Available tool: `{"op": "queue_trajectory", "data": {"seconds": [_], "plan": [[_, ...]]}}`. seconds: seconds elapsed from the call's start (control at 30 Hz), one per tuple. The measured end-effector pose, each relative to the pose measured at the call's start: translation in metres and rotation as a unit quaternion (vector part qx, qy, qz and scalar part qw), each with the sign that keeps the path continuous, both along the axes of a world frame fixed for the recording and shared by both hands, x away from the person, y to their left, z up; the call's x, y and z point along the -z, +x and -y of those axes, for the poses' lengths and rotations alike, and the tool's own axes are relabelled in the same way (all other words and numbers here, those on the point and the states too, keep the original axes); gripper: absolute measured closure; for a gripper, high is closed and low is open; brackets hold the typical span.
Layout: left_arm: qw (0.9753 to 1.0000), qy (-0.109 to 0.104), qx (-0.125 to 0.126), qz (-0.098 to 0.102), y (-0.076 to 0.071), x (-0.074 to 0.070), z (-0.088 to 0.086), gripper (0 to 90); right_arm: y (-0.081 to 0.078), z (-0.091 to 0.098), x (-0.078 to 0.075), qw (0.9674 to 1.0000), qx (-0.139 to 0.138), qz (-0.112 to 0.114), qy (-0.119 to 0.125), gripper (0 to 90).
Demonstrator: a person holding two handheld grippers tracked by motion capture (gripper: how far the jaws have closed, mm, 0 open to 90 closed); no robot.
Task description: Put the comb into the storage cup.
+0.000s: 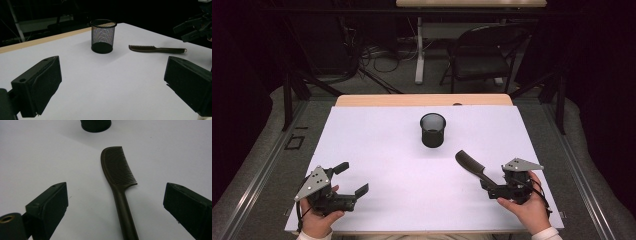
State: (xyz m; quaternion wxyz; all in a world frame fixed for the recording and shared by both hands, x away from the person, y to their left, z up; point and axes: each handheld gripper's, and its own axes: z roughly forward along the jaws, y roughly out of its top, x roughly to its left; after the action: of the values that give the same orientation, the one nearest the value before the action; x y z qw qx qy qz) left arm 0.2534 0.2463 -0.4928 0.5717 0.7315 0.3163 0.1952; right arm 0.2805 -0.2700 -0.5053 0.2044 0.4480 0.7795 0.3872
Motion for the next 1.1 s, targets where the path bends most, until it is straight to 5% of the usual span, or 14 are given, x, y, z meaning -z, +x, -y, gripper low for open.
{"op": "queue_trajectory", "data": {"seconds": [0.6,1.1], "plan": [[1.0,0.0,-0.002,-0.002,0.0,0.001,0.0,1.2,0.008,-0.002,-0.01,0.9981,-0.018,-0.022,-0.054,1.7],[1.0,0.003,0.001,-0.005,0.0,0.001,0.001,1.2,0.015,-0.006,-0.014,0.991,-0.038,-0.061,-0.113,3.2]]}}
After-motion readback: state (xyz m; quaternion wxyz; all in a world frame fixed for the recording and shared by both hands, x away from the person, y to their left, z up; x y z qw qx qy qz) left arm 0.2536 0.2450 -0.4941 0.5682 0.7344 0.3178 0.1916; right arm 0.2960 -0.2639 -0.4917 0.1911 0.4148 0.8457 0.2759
